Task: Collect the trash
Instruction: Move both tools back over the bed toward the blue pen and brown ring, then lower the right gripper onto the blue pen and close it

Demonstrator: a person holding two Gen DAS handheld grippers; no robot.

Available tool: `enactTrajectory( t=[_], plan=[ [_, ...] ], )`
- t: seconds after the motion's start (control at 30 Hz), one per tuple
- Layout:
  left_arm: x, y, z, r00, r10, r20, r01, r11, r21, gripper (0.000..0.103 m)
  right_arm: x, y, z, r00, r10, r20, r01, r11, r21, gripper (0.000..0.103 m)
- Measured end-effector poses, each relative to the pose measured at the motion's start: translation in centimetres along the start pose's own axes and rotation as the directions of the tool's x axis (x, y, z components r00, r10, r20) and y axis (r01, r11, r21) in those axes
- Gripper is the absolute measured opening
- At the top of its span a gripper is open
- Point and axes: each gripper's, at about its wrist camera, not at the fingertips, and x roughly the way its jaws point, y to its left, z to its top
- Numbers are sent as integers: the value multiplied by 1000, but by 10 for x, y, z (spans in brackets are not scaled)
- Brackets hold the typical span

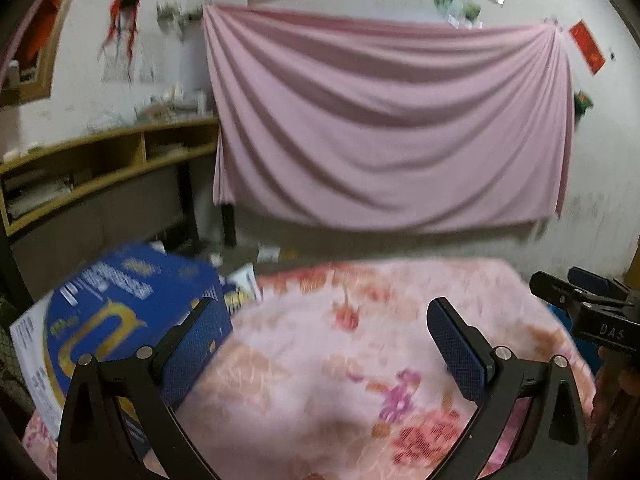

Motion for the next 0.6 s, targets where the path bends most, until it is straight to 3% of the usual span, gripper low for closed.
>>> enactTrajectory(
  t=[0.2, 0.47, 0.6],
  plan=[
    [29, 3, -8, 991, 14, -136, -17, 1000, -20, 101, 31, 3, -12, 980, 24, -195, -24, 1000, 1, 80],
    [42, 14, -3, 982, 7, -189, -19, 998, -63, 101, 59, 23, -24, 933, 57, -355, -77, 996, -40, 50],
    [44, 17, 0, 981, 13, -193, -27, 997, -71, 101, 66, 34, -29, 912, 108, -397, -133, 990, -38, 50]
  ],
)
